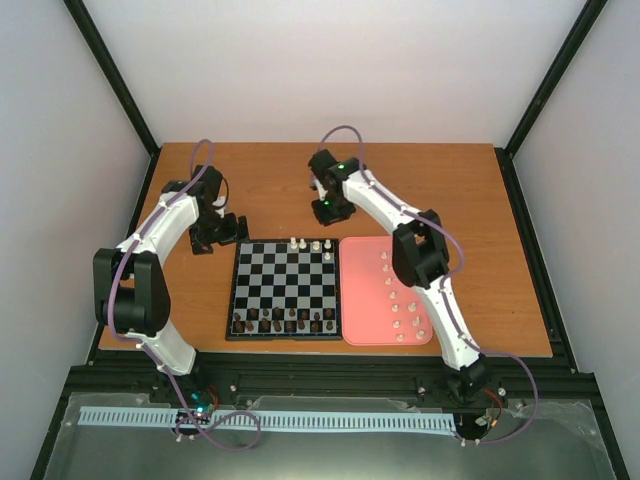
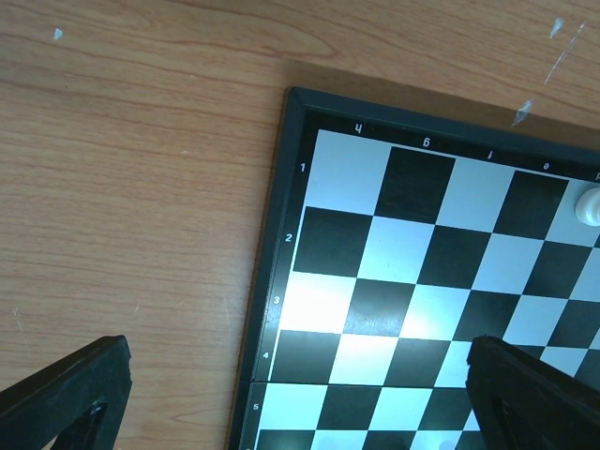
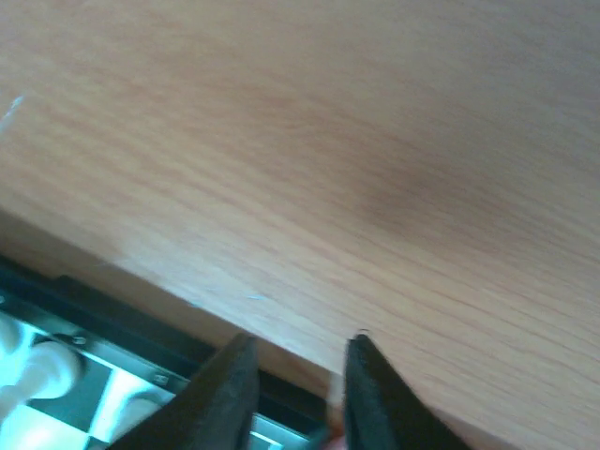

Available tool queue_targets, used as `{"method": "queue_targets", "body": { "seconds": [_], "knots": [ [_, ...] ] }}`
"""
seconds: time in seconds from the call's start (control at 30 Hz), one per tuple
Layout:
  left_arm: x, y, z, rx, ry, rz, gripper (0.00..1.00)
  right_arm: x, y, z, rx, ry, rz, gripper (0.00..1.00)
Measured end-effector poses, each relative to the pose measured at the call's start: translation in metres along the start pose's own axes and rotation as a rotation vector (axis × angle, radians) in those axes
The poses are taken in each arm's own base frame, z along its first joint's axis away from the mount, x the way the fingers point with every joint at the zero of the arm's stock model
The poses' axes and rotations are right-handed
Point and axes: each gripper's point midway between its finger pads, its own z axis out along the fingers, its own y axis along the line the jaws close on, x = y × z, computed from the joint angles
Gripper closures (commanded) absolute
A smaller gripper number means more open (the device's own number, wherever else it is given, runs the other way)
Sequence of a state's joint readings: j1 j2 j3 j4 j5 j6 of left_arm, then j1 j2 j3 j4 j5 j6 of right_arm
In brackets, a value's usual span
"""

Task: Set up the chess pieces on the board
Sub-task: Pick up the chess piece from the storage box.

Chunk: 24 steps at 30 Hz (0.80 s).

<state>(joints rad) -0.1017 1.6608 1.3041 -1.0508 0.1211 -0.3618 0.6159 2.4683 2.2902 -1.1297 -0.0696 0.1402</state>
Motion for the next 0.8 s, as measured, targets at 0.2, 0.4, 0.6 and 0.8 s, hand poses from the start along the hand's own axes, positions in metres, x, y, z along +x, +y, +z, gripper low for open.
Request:
{"method": "queue_targets", "body": {
  "seconds": [0.2,0.4,0.6,0.8],
  "knots": [
    [-0.002,-0.001,-0.003,0.001,-0.007,0.001,0.00,0.031,-0.074,-0.047,0.092,0.006,0.146,0.53],
    [-0.003,-0.001,-0.003,0.002,-0.008,0.001,0.00,0.090,-0.122,-0.099,0.171,0.020,0.243,0.46],
    [-0.003,-0.001,-0.003,0.001,-0.009,0.001,0.00,0.164,-0.134,-0.111,0.181,0.127,0.298,0.45],
    [-0.003,0.000,-0.003,-0.005,-0.012,0.001,0.00,0.210,-0.126,-0.111,0.141,0.193,0.311,0.45]
  ]
}}
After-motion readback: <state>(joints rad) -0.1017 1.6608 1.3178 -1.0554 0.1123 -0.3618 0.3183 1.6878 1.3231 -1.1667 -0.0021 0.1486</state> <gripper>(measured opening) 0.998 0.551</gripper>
